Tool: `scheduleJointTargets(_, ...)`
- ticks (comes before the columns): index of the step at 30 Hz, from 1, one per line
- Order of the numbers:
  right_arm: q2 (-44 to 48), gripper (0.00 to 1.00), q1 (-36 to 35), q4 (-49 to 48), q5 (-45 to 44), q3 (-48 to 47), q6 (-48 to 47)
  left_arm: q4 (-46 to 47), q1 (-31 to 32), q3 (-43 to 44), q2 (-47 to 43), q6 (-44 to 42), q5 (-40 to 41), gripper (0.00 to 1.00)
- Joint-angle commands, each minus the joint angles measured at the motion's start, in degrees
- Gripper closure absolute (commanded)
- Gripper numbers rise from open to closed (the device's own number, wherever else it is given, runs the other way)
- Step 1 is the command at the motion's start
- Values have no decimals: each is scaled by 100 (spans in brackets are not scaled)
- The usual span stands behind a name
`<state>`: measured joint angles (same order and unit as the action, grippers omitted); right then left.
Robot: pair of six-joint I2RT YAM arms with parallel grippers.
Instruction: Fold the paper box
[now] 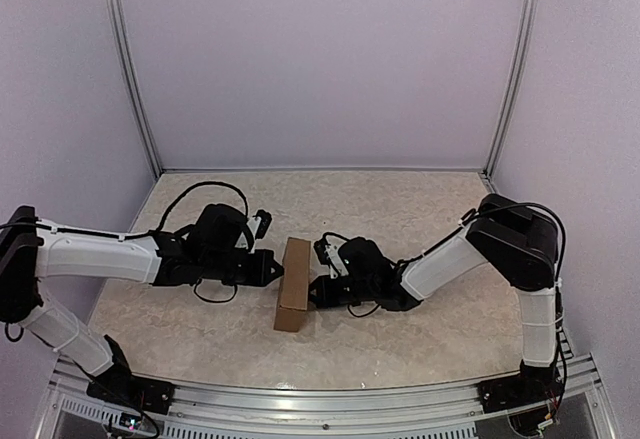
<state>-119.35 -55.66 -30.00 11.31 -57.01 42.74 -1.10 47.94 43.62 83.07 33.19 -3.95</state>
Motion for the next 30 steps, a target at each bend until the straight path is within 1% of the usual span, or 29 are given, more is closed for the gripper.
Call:
scheduleJointTargets(1, -224, 100, 19, -146, -14, 46, 129, -60, 57, 257, 116, -14, -112, 100)
scheduleJointTargets(11, -102, 100, 254, -461, -136, 564, 186, -248, 335, 732, 420, -55, -115, 100)
scheduleJointTargets(21, 431, 100, 567, -603, -281, 1410, 123, -367, 374, 1084, 778, -41, -81, 100)
scheduleJointTargets(23, 615, 100, 627, -549, -413, 1596, 47, -386, 374, 1121, 813, -41, -49, 100)
scheduleJointTargets(30, 1307, 100, 705, 137, -856, 1973, -391, -622, 259, 1197, 770, -138, 155, 100)
